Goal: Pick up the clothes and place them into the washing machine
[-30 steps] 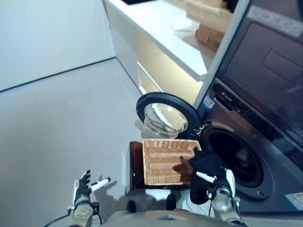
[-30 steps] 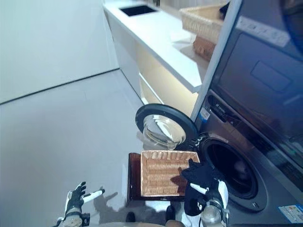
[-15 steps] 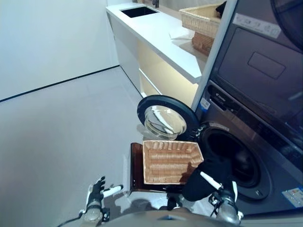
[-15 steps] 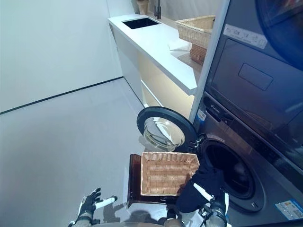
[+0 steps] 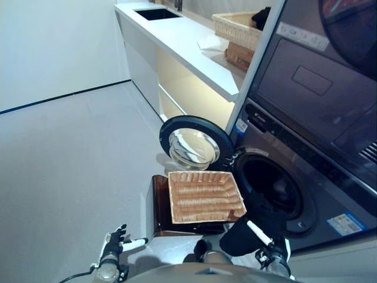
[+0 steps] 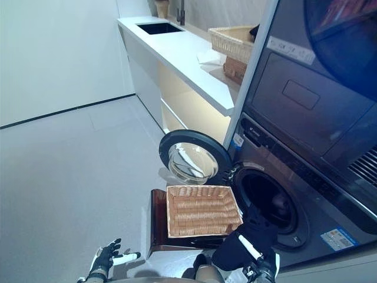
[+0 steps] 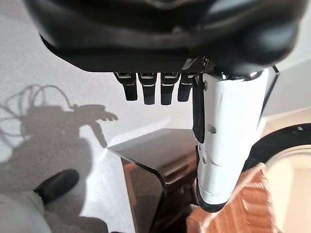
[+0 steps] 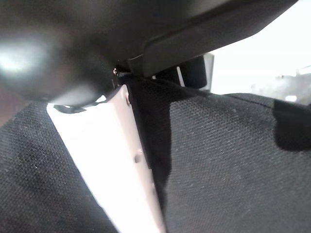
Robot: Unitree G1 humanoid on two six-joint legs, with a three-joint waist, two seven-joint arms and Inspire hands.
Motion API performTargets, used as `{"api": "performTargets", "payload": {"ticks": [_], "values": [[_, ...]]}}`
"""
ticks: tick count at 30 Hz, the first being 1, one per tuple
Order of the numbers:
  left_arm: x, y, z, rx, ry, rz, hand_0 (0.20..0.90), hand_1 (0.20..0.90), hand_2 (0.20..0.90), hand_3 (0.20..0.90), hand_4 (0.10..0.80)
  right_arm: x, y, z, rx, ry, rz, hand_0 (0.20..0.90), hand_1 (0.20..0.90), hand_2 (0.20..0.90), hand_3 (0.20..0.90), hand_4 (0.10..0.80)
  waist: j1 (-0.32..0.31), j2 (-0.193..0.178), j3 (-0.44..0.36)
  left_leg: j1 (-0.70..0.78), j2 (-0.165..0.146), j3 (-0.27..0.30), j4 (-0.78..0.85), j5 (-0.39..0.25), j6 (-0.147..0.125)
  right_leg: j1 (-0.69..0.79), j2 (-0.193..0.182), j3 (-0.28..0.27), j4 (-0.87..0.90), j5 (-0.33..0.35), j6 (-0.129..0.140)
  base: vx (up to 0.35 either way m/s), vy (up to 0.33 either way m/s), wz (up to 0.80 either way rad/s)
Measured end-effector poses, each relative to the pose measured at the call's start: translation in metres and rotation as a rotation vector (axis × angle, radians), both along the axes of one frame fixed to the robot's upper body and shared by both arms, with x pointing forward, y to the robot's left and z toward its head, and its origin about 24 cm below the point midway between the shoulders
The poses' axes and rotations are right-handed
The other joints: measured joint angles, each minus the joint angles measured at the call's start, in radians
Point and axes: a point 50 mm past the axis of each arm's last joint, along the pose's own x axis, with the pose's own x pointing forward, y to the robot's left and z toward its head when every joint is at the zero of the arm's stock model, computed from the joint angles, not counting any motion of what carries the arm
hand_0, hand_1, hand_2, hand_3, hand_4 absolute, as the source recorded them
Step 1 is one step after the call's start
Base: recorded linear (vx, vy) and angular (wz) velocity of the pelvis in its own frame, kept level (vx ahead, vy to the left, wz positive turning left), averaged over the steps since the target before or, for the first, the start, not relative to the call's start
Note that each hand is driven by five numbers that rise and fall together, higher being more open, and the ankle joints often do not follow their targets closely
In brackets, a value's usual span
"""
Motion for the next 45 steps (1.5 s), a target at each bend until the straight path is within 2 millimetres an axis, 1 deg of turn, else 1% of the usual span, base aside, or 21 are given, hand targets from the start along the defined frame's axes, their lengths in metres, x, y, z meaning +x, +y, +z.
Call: {"api": "performTargets", "payload": {"ticks": [4,5,6,9,13,15,17,19,21,22,23,24,25,26,27,32,37,39,40,43,45], "values": [[-0.010,0.006,-0.002,0.007,0.027,0.039,0.900,0.900,0.900,0.900,0.800,0.010,0.011,0.000,0.027,-0.022,0.028,0.200,0.200,0.200,0.200,0.300,0.052,-0.001,-0.012,-0.003,-0.006,0.000,-0.009,-0.003,-0.033,0.088,-0.100,-0.003,-0.200,0.002,0.011,0.040,-0.310,-0.43],[-0.012,0.009,-0.001,0.015,0.033,0.047,0.900,0.900,0.900,0.900,0.800,0.011,0.016,-0.001,0.040,-0.024,0.028,0.200,0.200,0.200,0.200,0.300,0.050,-0.016,-0.015,-0.001,-0.014,-0.007,-0.010,0.008,-0.052,0.118,-0.111,0.006,-0.252,0.010,0.025,0.057,-0.422,-0.18],[-0.013,0.006,-0.003,0.009,0.044,0.067,0.900,0.900,0.900,0.900,0.800,0.010,0.016,-0.002,0.040,-0.015,0.031,0.200,0.200,0.200,0.200,0.300,0.050,0.006,-0.019,0.000,0.011,-0.024,-0.010,0.004,-0.072,0.152,-0.089,0.013,-0.296,0.036,0.065,0.033,-0.230,0.10],[-0.013,-0.012,-0.007,-0.036,0.041,0.074,0.900,0.900,0.900,0.900,0.800,0.005,0.008,-0.001,0.017,-0.004,0.033,0.200,0.200,0.200,0.200,0.300,0.048,0.058,-0.027,0.012,0.094,-0.049,-0.004,0.029,-0.123,0.179,0.006,-0.007,-0.298,0.021,0.011,0.035,-0.410,0.05],[0.003,-0.028,-0.006,-0.081,-0.004,0.081,0.900,0.900,0.900,0.900,0.800,0.008,0.002,0.001,0.023,-0.021,0.007,0.200,0.200,0.200,0.200,0.300,0.042,0.052,-0.031,-0.046,0.171,-0.107,0.083,0.025,-0.156,0.174,0.077,-0.059,-0.256,-0.017,-0.041,-0.019,-0.317,0.28],[0.011,-0.032,-0.003,-0.096,-0.030,0.080,0.900,0.900,0.900,0.900,0.800,0.010,0.002,0.002,0.039,-0.035,-0.013,0.200,0.200,0.200,0.200,0.300,0.046,0.027,-0.014,-0.105,0.186,-0.140,0.173,0.028,-0.167,0.147,0.102,-0.044,-0.215,-0.042,-0.069,-0.062,-0.185,0.30],[0.023,-0.035,-0.001,-0.112,-0.057,0.057,0.900,0.900,0.900,0.900,0.800,0.010,0.005,-0.002,0.063,-0.027,-0.044,0.200,0.200,0.200,0.200,0.300,0.063,-0.035,0.017,-0.164,0.150,-0.243,0.291,0.108,-0.195,0.146,0.067,-0.029,-0.193,-0.051,-0.088,0.045,-0.094,0.11],[0.024,-0.040,-0.001,-0.131,-0.055,0.037,0.900,0.900,0.900,0.900,0.800,0.012,0.000,0.001,0.054,-0.056,-0.065,0.200,0.200,0.200,0.200,0.300,0.075,-0.035,0.023,-0.186,0.073,-0.277,0.350,0.044,-0.179,0.137,0.037,-0.008,-0.202,-0.051,-0.089,0.133,0.000,-0.35],[0.018,-0.044,-0.003,-0.141,-0.038,0.048,0.900,0.900,0.900,0.900,0.800,0.013,-0.008,0.004,0.040,-0.069,-0.074,0.200,0.200,0.200,0.200,0.300,0.072,0.006,0.003,-0.182,-0.010,-0.249,0.310,-0.030,-0.121,0.133,0.034,0.009,-0.271,-0.051,-0.080,0.167,0.050,-0.48],[0.016,-0.049,-0.004,-0.153,-0.033,0.054,0.900,0.900,0.900,0.900,0.800,0.014,-0.016,0.007,0.017,-0.073,-0.067,0.200,0.200,0.200,0.200,0.300,0.088,0.064,-0.009,-0.169,-0.002,-0.249,0.215,-0.082,-0.093,0.117,0.088,0.028,-0.256,-0.052,-0.062,0.168,0.063,-0.66],[0.017,-0.045,-0.003,-0.145,-0.040,0.056,0.900,0.900,0.900,0.900,0.800,0.019,-0.011,0.005,0.039,-0.074,-0.074,0.200,0.200,0.200,0.200,0.300,0.100,0.100,-0.001,-0.157,0.027,-0.247,0.147,-0.023,-0.060,0.060,0.136,0.034,-0.075,-0.100,-0.069,0.150,0.067,-0.67],[0.017,-0.036,-0.003,-0.124,-0.041,0.062,0.900,0.900,0.900,0.900,0.800,0.018,-0.002,0.001,0.074,-0.067,-0.089,0.200,0.200,0.200,0.200,0.300,0.102,0.072,0.000,-0.144,0.015,-0.233,0.131,-0.022,-0.065,0.051,0.134,0.039,-0.017,-0.126,-0.071,0.099,0.048,-0.50],[0.010,-0.025,-0.003,-0.099,-0.024,0.085,0.900,0.900,0.900,0.900,0.800,0.016,0.010,-0.003,0.110,-0.054,-0.095,0.200,0.200,0.200,0.200,0.300,0.099,0.043,-0.002,-0.134,-0.012,-0.249,0.118,-0.021,-0.069,0.062,0.132,0.048,-0.024,-0.168,-0.108,0.109,0.074,-0.61],[0.001,-0.022,-0.005,-0.101,-0.004,0.116,0.900,0.900,0.900,0.900,0.800,0.017,0.014,-0.004,0.125,-0.055,-0.093,0.200,0.200,0.200,0.200,0.300,0.109,0.050,0.002,-0.118,-0.019,-0.297,0.102,-0.011,-0.069,0.078,0.142,0.064,-0.062,-0.137,-0.109,0.129,0.083,-0.51],[0.000,-0.023,-0.006,-0.105,0.007,0.137,0.900,0.900,0.900,0.900,0.800,0.018,0.014,-0.004,0.134,-0.059,-0.100,0.200,0.200,0.200,0.200,0.300,0.104,0.062,0.011,-0.136,-0.005,-0.287,0.110,0.004,-0.065,0.104,0.148,0.051,-0.103,-0.111,-0.105,0.212,0.120,-0.24],[0.001,-0.021,-0.006,-0.102,0.007,0.135,0.900,0.900,0.900,0.900,0.800,0.017,0.012,-0.007,0.176,-0.057,-0.175,0.200,0.200,0.200,0.200,0.300,0.108,0.059,0.009,-0.109,-0.017,-0.253,0.094,0.011,-0.057,0.104,0.133,0.066,-0.125,-0.104,-0.097,0.198,0.108,-0.10],[0.010,-0.018,-0.002,-0.096,-0.019,0.128,0.900,0.900,0.900,0.900,0.800,0.038,0.020,-0.004,0.217,-0.098,-0.171,0.200,0.200,0.200,0.200,0.300,0.127,0.028,0.013,-0.111,-0.045,-0.220,0.109,0.000,-0.016,0.053,0.109,0.087,-0.062,-0.100,-0.067,0.048,0.045,-0.37],[0.015,-0.018,-0.001,-0.098,-0.037,0.126,0.900,0.900,0.900,0.900,0.800,0.046,0.022,-0.003,0.225,-0.112,-0.168,0.200,0.200,0.200,0.200,0.300,0.136,0.026,0.015,-0.111,-0.045,-0.196,0.096,-0.001,-0.015,0.034,0.085,0.055,-0.062,-0.111,-0.066,0.070,-0.099,-0.34],[0.017,-0.020,0.000,-0.104,-0.045,0.133,0.900,0.900,0.900,0.900,0.800,0.054,0.025,0.000,0.230,-0.128,-0.157,0.200,0.200,0.200,0.200,0.300,0.146,0.049,0.012,-0.106,-0.020,-0.164,0.058,0.018,-0.014,0.039,0.039,-0.064,-0.112,-0.107,-0.069,0.130,-0.149,-0.50],[0.025,-0.016,0.003,-0.090,-0.073,0.157,0.900,0.900,0.900,0.900,0.800,0.054,0.035,-0.002,0.245,-0.114,-0.121,0.200,0.200,0.200,0.200,0.300,0.145,0.037,0.026,-0.093,-0.027,-0.189,0.047,0.030,-0.026,0.128,0.007,-0.070,-0.236,-0.009,-0.015,0.142,-0.135,0.06],[0.024,-0.018,0.003,-0.103,-0.080,0.170,0.900,0.900,0.900,0.900,0.800,0.050,0.034,-0.004,0.243,-0.101,-0.127,0.200,0.200,0.200,0.200,0.300,0.148,0.047,0.029,-0.062,-0.011,-0.202,0.026,0.037,-0.040,0.167,0.019,-0.084,-0.265,0.007,-0.022,0.086,-0.162,0.24]]}}
